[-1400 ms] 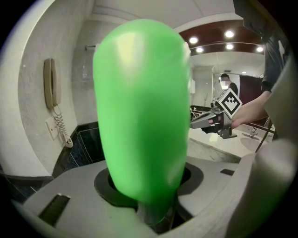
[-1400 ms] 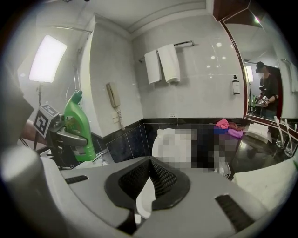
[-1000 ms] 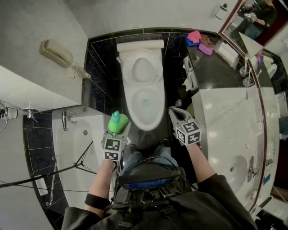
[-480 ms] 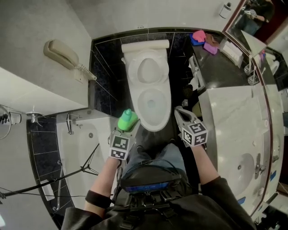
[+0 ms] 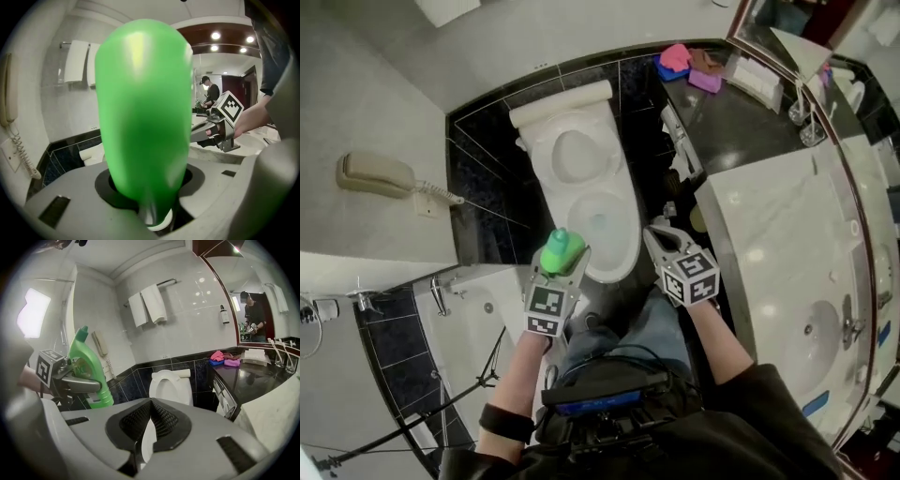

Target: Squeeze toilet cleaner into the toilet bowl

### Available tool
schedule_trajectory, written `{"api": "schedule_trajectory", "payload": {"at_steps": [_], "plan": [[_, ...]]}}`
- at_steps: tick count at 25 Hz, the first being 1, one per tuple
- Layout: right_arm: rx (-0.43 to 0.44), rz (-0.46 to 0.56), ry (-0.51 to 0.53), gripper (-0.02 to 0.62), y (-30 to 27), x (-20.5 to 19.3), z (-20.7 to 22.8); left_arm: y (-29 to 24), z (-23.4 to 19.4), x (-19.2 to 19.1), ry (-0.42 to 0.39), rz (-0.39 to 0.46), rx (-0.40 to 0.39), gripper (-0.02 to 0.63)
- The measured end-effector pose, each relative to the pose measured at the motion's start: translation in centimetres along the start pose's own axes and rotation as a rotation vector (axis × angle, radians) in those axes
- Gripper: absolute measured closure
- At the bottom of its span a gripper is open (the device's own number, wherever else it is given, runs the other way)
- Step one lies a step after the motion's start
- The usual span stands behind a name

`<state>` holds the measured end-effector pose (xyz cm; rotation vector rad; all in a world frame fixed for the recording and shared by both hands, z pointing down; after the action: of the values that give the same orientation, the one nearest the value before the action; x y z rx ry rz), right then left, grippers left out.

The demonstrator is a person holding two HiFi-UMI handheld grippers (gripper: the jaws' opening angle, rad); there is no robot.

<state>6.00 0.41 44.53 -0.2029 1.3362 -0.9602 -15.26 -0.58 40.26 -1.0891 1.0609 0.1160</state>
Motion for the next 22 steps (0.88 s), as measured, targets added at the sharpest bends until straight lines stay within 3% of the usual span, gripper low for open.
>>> {"api": "schedule_trajectory", "payload": {"at_steps": [13,22], "plan": [[-0.147,0.031,-0.094,0.594,4.3,2.8,18.2,-17.6,7.2,13.1,-0.113,0.044,-0.178,0.41],[-0.206,0.041,-0.172,0.594,5.2,2.4,29.0,-29.7,12.6,20.3,-0.197,0.077,-0.28,0.41]]}}
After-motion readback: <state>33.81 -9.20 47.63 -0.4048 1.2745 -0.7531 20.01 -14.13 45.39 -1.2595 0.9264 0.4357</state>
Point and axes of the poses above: the fingertips, and each gripper's own axes: y backward along the fingers, z to its right, x out of its top, the point moved 6 cm from there along y, backward along the fingers, and after that the axes turned 12 degrees about -z, right-handed, at the moved point
